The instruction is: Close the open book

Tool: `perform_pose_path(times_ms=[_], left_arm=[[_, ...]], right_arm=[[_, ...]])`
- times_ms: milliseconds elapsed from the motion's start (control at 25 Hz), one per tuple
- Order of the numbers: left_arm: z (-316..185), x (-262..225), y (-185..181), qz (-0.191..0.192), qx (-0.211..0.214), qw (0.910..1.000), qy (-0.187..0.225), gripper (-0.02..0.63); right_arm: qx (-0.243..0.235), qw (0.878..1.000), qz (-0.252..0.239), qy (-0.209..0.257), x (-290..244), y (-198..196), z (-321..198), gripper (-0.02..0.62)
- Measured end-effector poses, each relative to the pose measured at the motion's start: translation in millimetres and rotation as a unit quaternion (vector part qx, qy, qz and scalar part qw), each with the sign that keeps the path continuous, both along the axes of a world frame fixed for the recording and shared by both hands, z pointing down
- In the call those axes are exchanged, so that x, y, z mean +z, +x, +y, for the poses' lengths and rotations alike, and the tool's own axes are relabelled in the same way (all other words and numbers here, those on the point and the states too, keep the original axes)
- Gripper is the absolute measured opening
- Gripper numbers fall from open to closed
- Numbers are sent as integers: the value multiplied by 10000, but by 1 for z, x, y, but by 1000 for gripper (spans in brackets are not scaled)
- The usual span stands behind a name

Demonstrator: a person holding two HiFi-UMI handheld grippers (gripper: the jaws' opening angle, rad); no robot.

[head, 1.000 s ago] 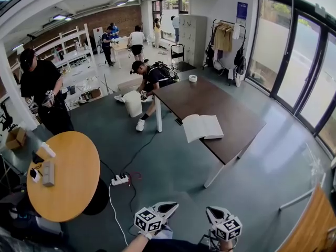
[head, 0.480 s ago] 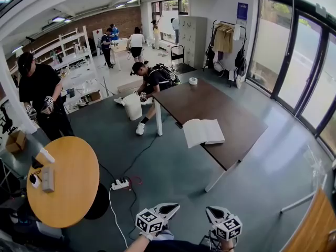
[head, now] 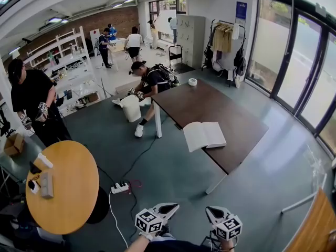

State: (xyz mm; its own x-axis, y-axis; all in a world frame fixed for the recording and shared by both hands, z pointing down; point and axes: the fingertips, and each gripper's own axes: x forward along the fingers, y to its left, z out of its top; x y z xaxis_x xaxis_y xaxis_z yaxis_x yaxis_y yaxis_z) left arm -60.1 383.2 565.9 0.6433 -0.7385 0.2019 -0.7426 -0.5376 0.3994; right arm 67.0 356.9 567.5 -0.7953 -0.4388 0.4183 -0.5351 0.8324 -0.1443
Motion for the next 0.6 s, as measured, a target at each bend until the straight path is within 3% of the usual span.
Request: perform_pose_path(times_ms=[600], left_arm=[[-35, 7, -48, 74, -40, 10000, -13, 5]], right_arm=[[17, 10000, 63, 15, 2, -45, -32, -12]])
